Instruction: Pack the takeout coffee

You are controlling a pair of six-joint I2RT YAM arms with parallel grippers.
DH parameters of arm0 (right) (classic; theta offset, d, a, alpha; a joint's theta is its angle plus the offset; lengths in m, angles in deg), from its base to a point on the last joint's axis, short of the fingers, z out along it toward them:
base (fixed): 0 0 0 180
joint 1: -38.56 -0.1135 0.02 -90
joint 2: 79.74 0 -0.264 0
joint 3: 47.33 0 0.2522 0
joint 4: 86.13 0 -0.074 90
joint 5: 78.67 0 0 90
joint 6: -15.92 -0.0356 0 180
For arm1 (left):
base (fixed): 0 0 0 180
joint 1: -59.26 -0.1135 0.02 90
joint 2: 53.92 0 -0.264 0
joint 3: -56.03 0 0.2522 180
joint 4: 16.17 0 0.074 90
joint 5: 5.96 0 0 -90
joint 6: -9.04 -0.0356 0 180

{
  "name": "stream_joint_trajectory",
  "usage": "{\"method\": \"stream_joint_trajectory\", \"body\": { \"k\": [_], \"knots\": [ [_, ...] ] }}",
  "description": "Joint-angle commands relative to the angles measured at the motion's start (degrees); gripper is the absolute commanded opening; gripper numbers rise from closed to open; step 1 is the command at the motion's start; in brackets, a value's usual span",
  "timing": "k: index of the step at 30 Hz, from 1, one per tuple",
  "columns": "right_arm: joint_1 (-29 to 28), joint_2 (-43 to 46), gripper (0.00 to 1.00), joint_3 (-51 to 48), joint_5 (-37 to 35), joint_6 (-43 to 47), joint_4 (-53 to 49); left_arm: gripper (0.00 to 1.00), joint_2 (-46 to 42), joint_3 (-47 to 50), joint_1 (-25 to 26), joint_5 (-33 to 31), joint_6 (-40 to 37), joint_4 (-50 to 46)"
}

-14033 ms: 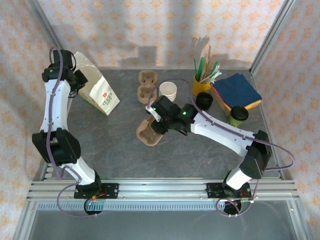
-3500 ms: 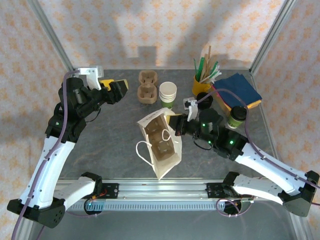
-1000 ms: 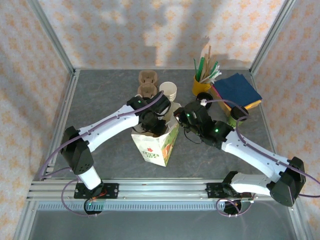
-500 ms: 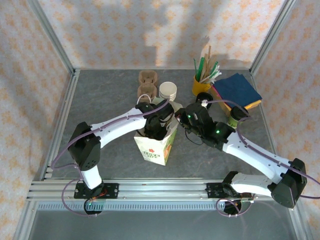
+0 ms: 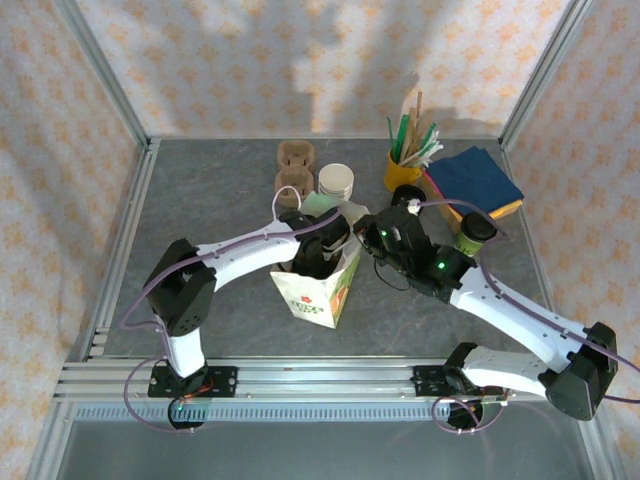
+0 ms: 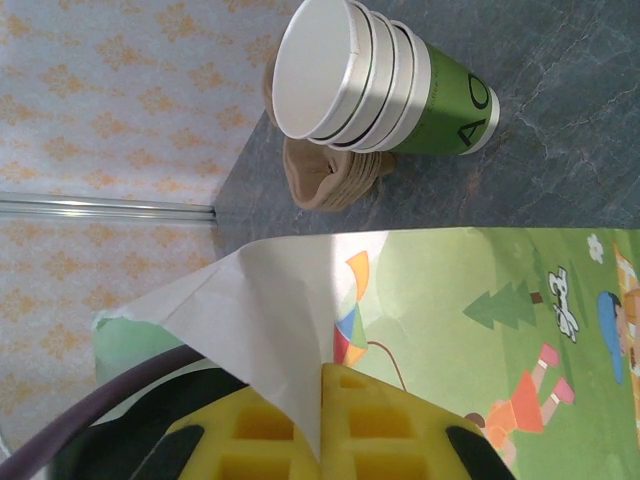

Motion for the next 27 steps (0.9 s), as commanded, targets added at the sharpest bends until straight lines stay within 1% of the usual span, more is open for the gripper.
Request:
{"method": "stream_joint_trajectory", "body": {
  "k": [1, 15, 27],
  "knots": [
    [0.5, 1.4, 0.00, -0.8, -1.4, 0.5, 0.8, 0.20, 1.0, 0.6, 0.5, 0.7, 0.4, 1.1],
    [0.6, 1.5, 0.00, -0.7, -1.0, 0.9, 1.4, 0.20, 2.7, 1.5, 0.5, 0.3, 0.3, 1.5],
    [0.6, 0.6, 0.00, -1.3, -2.7, 1.7, -0.4, 0.19, -4.1, -7.3, 0.4, -3.4, 1.8, -1.7]
  ]
}}
